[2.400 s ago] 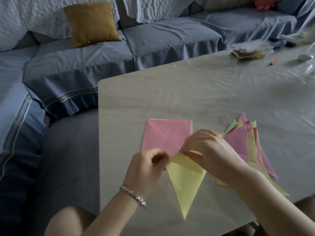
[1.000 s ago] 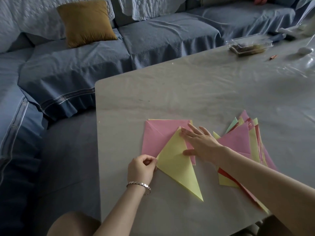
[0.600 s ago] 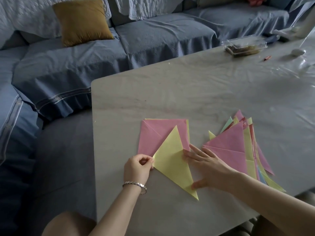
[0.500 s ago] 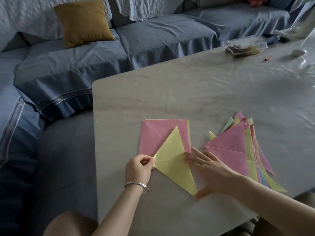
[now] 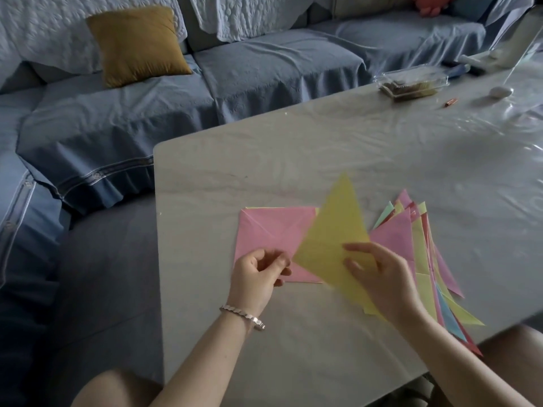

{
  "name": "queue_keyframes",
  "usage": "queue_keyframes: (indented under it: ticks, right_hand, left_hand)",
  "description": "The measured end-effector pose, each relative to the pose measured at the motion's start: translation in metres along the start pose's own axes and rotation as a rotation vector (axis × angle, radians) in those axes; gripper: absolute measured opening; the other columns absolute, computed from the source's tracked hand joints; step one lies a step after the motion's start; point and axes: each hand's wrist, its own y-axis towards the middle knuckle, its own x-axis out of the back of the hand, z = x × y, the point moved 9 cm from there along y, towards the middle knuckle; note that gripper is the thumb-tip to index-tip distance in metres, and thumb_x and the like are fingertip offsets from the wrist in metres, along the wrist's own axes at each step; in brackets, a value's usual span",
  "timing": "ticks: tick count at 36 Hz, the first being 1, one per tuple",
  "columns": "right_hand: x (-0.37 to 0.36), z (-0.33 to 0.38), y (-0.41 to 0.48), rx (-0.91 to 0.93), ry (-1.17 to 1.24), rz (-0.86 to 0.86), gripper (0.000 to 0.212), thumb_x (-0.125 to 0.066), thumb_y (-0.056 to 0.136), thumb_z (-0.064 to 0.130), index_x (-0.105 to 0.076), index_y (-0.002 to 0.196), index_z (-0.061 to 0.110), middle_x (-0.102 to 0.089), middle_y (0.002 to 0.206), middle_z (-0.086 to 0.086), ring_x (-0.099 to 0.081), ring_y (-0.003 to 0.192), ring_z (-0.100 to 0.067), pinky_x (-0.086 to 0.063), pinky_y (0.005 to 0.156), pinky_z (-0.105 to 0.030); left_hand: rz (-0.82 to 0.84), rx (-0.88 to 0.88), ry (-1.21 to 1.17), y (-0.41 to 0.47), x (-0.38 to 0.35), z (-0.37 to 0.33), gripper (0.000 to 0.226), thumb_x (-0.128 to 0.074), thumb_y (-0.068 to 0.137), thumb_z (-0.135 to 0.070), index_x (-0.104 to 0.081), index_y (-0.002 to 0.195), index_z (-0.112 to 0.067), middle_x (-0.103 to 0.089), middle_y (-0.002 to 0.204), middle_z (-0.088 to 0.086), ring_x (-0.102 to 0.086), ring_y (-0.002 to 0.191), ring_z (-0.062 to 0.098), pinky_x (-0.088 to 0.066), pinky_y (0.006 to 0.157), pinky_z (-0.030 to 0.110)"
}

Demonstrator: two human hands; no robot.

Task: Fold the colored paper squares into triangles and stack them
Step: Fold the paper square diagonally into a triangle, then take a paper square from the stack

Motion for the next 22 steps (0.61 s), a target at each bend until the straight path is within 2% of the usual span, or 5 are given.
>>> queue_keyframes:
  ticks: [5,10,15,19,22]
  right_hand:
    - [0.052,-0.016,0.005,-0.100,-0.197,-0.165,0.023,-0.066,0.082,0.006,-0.066,0.098,0.023,-0.062,0.111,-0.005,-0.053,0.096,-0.016,-0.042,0.079,-0.025]
    - [0.056,-0.038,0.005,-0.305,-0.506,-0.084,0.042,-0.066,0.083,0.019,-0.054,0.124,0.022,-0.021,0.149,-0.016,-0.015,0.137,-0.031,-0.024,0.108,-0.052]
    - [-0.011,-0.014,0.009,0.002,-0.489,0.134,0.029,-0.068,0.081,0.017,-0.065,0.110,0.018,-0.047,0.133,-0.011,-0.042,0.124,-0.034,-0.037,0.102,-0.042]
    - [-0.073,0.000,0.001,0.163,-0.568,0.401,0.048,-0.057,0.089,0.031,-0.045,0.135,0.026,-0.024,0.152,-0.003,-0.027,0.138,-0.019,-0.022,0.110,-0.028]
    - [-0.097,0.001,-0.005,0.245,-0.698,0.487,0.050,-0.048,0.093,0.038,-0.036,0.140,0.025,-0.020,0.153,0.001,-0.016,0.142,-0.015,-0.015,0.109,-0.025]
  left_hand:
    - [-0.180,-0.054,0.346,0.019,0.031,0.007,0.007,-0.065,0.081,-0.011,-0.064,0.081,-0.018,-0.065,0.079,-0.004,-0.060,0.078,0.012,-0.044,0.066,0.014]
    - [-0.276,0.077,0.629,0.030,0.056,0.028,0.041,-0.064,0.081,-0.020,-0.054,0.120,-0.014,-0.052,0.121,0.012,-0.047,0.115,0.028,-0.038,0.092,0.032]
    - [-0.257,0.177,0.711,0.035,0.061,0.038,0.055,-0.065,0.080,-0.027,-0.045,0.129,-0.014,-0.046,0.130,0.013,-0.042,0.122,0.030,-0.036,0.097,0.035]
    - [-0.262,0.190,0.629,0.035,0.063,0.039,0.052,-0.066,0.079,-0.023,-0.047,0.127,-0.013,-0.049,0.128,0.013,-0.048,0.116,0.029,-0.040,0.092,0.033]
    - [-0.259,0.199,0.518,0.035,0.062,0.037,0.049,-0.064,0.080,-0.018,-0.048,0.125,-0.012,-0.050,0.125,0.011,-0.054,0.099,0.022,-0.037,0.077,0.024]
